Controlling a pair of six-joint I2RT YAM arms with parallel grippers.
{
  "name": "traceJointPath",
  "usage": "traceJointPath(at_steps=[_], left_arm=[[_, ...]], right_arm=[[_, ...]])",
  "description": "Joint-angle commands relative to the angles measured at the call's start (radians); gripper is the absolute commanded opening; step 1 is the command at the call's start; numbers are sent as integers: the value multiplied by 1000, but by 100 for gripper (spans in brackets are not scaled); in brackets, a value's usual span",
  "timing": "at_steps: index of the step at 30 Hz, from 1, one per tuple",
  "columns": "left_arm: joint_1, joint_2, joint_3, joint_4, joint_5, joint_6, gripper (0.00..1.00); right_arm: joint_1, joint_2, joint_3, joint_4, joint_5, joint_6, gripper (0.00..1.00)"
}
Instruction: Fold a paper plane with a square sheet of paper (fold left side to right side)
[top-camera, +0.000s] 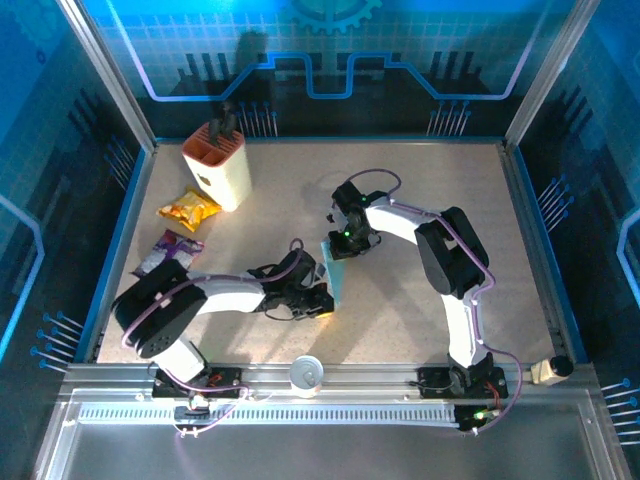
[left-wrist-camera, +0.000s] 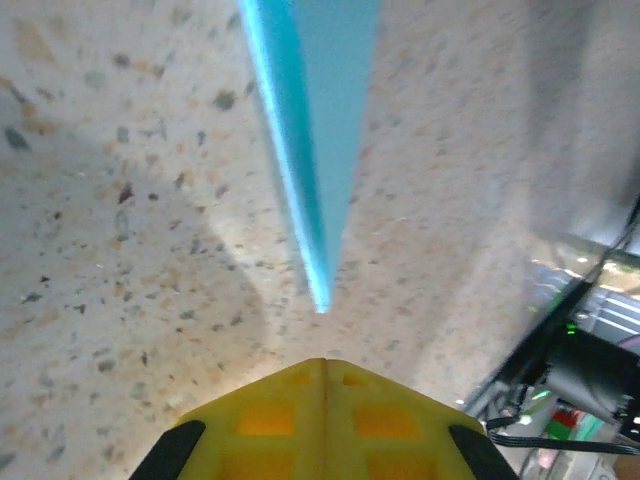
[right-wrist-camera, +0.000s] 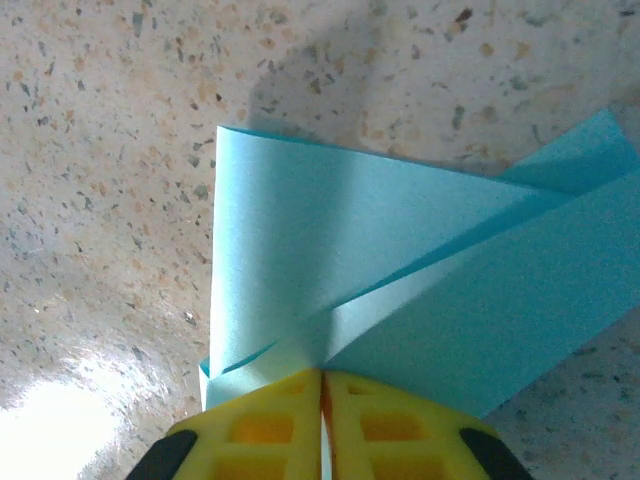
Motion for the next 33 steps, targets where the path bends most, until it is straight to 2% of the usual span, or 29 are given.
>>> traceJointPath(at_steps=[1, 4, 10, 15, 17, 25, 31, 33], left_arm=[[52, -91, -1, -41, -1, 36, 9], [105, -133, 7, -81, -38, 70, 25], [195, -199, -24, -100, -133, 78, 46], [230, -237, -58, -81, -197, 65, 51], [234, -238, -58, -82, -203, 68, 52], [240, -244, -78, -75, -200, 62, 53], [243, -263, -77, -101, -210, 73, 53], [243, -271, -72, -113, -212, 78, 53]], right_arm=[[-3, -19, -27, -8, 61, -24, 24], [-1, -91, -13, -14, 57, -30, 37], [11, -247, -71, -61, 144, 8, 60], [63, -281, -93, -135, 252, 46, 77], [91, -262, -86, -148, 282, 56, 80], [156, -110, 11, -188, 357, 67, 80], [162, -86, 25, -194, 394, 72, 63], [160, -107, 12, -185, 400, 70, 54]])
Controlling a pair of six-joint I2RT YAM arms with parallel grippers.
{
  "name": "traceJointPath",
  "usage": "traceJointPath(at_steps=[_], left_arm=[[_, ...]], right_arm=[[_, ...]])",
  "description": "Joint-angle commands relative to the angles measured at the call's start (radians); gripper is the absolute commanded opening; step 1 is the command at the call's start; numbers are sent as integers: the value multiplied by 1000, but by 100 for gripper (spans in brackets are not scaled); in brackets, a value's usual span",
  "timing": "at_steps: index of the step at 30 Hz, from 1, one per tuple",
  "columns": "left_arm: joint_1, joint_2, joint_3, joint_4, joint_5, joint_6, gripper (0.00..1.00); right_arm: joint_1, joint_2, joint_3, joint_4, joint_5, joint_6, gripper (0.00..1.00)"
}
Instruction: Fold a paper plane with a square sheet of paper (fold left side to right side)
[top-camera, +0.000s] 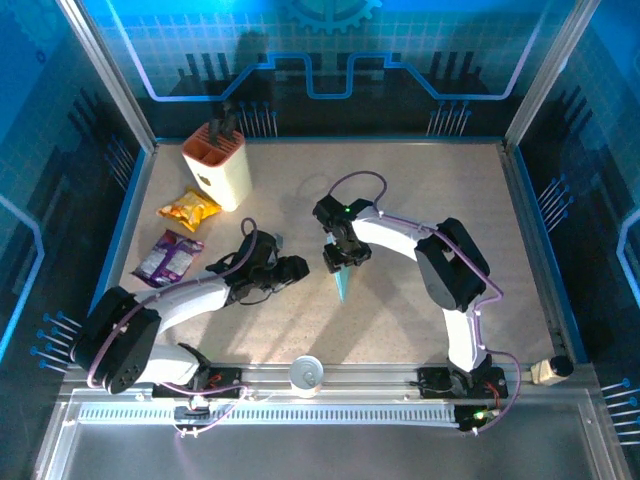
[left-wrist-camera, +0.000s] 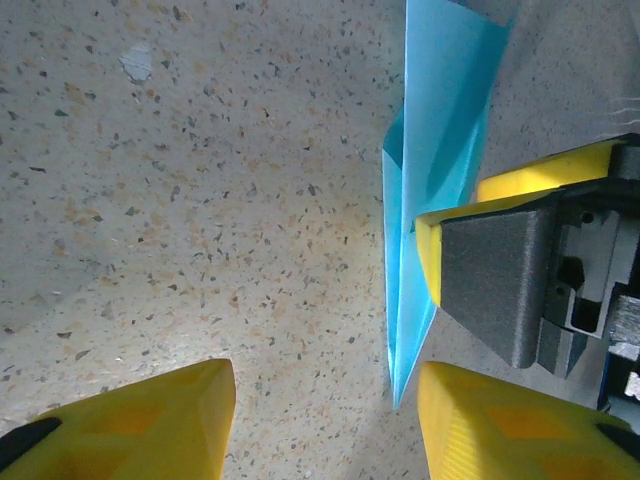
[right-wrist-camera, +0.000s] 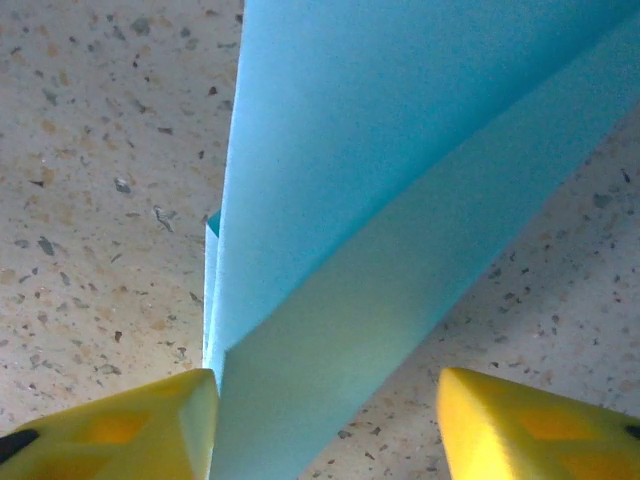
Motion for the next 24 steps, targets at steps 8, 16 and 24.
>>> traceJointPath(at_steps=[8, 16, 24], left_arm=[[22, -65, 17, -70, -29, 35, 53], [38, -144, 34, -121, -106, 64, 61], [48, -295, -16, -177, -204, 90, 76]], right_arm=[[-11, -147, -58, -9, 75, 10, 10], [-139, -463, -302, 194, -130, 31, 0], [-335, -587, -569, 575, -630, 206, 0]])
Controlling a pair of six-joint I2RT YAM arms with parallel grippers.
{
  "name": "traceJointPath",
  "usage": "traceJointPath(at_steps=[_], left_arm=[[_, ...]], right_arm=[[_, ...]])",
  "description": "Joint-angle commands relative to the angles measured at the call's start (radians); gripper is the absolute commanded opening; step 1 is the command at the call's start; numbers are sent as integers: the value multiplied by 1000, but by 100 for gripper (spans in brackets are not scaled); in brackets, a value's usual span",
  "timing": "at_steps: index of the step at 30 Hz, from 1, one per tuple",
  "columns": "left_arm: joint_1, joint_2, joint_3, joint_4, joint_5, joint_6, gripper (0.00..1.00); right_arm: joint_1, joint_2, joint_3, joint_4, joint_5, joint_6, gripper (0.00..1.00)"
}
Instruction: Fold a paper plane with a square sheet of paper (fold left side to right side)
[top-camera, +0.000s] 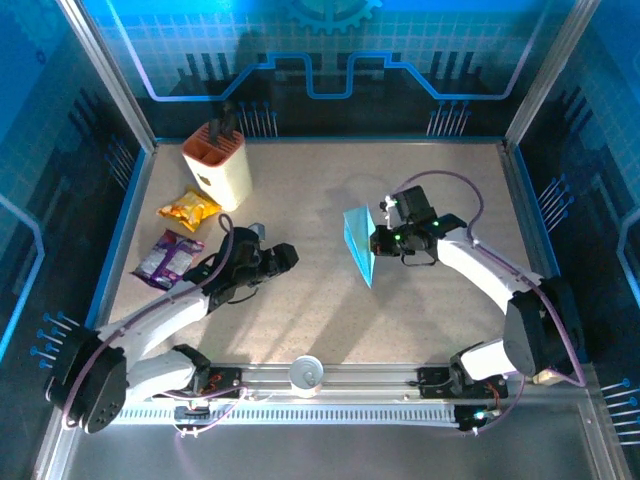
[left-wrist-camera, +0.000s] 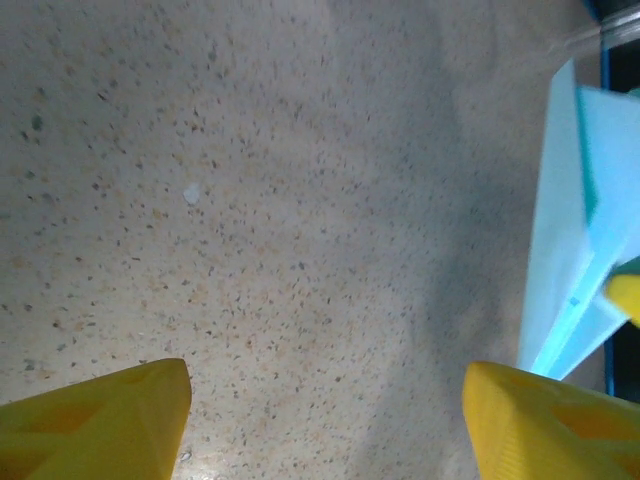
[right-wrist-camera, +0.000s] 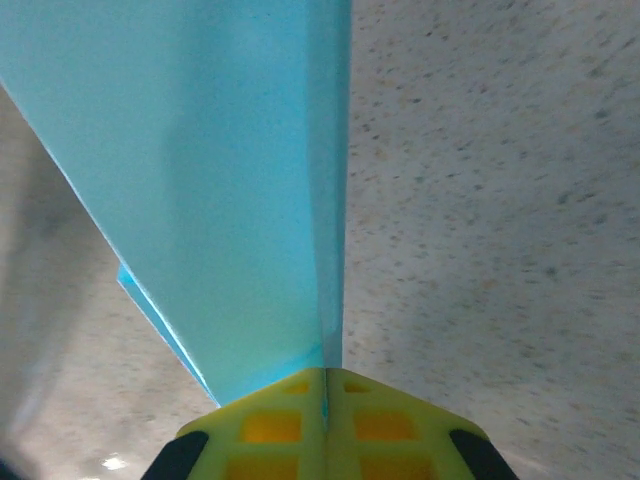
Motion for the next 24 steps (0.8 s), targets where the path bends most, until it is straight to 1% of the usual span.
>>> traceJointPath(at_steps=[1, 5, 9, 12, 17, 24], left_arm=[[9, -71, -25, -58, -67, 32, 78], [11, -148, -45, -84, -99, 57, 84], [16, -196, -46, -120, -113, 77, 88], [17, -217, -54, -132, -115, 79, 89], [19, -230, -69, -137, -113, 72, 90], [21, -227, -70, -138, -113, 73, 90]], right_arm=[[-32, 15, -75, 223, -262, 125, 0], [-35, 114, -80, 333, -334, 222, 0], [-23, 212, -64, 372, -334, 254, 0], [-18, 282, -31, 374, -326, 246, 0], [-20, 371, 9, 326, -277, 194, 0], [-24, 435, 14, 295, -243, 158, 1]])
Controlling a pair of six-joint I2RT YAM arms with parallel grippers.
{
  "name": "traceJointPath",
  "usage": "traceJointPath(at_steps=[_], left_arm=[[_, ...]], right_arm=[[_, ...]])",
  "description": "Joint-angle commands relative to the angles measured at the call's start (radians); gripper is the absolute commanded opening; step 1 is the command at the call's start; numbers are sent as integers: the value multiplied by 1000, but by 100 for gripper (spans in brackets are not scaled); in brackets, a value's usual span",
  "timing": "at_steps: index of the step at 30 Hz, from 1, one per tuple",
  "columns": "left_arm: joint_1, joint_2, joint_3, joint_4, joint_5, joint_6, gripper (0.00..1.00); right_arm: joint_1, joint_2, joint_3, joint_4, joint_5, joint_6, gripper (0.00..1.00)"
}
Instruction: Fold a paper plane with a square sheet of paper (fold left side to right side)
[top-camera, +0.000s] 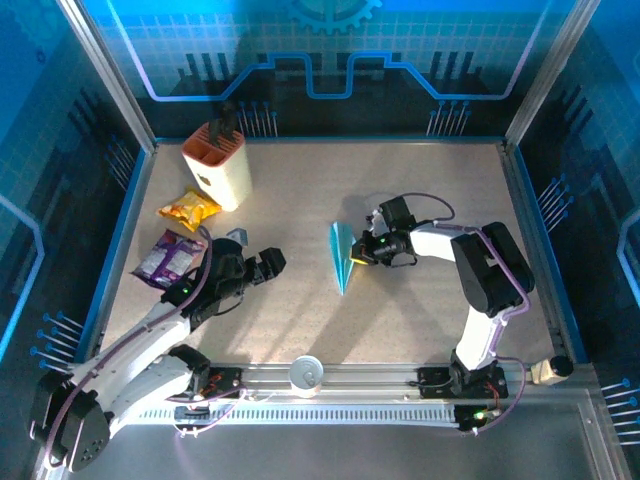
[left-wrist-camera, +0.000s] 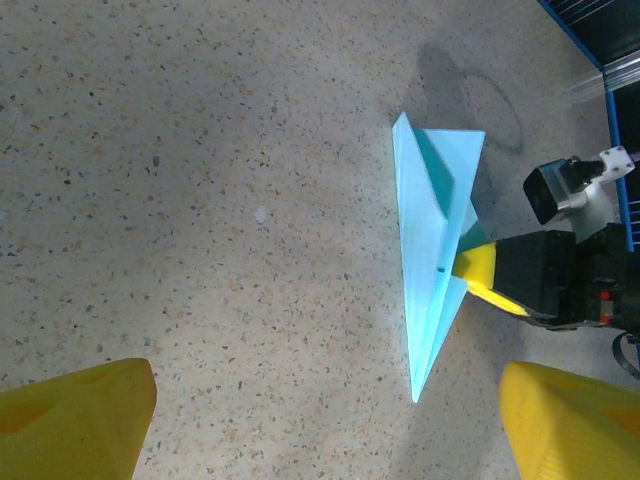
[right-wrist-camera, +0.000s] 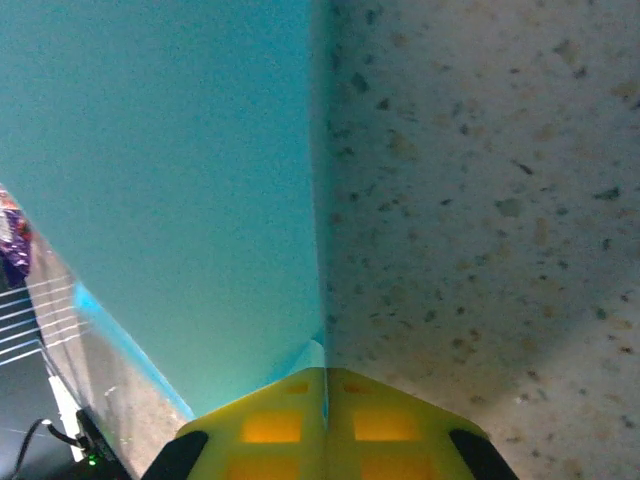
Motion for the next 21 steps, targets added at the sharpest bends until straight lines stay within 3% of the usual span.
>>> traceJointPath(at_steps=[1, 6, 12, 21], left_arm=[[8, -8, -10, -11, -15, 25, 90], [8, 4, -9, -5, -14, 24, 90], [10, 20, -4, 4, -6, 22, 91], [13, 36, 0, 20, 3, 24, 91]], right_arm=[[2, 25, 25, -39, 29, -41, 1], [2, 30, 44, -95, 64, -75, 8], [0, 14, 61, -144, 103, -97, 28], [12, -119, 92, -330, 248, -156, 42]])
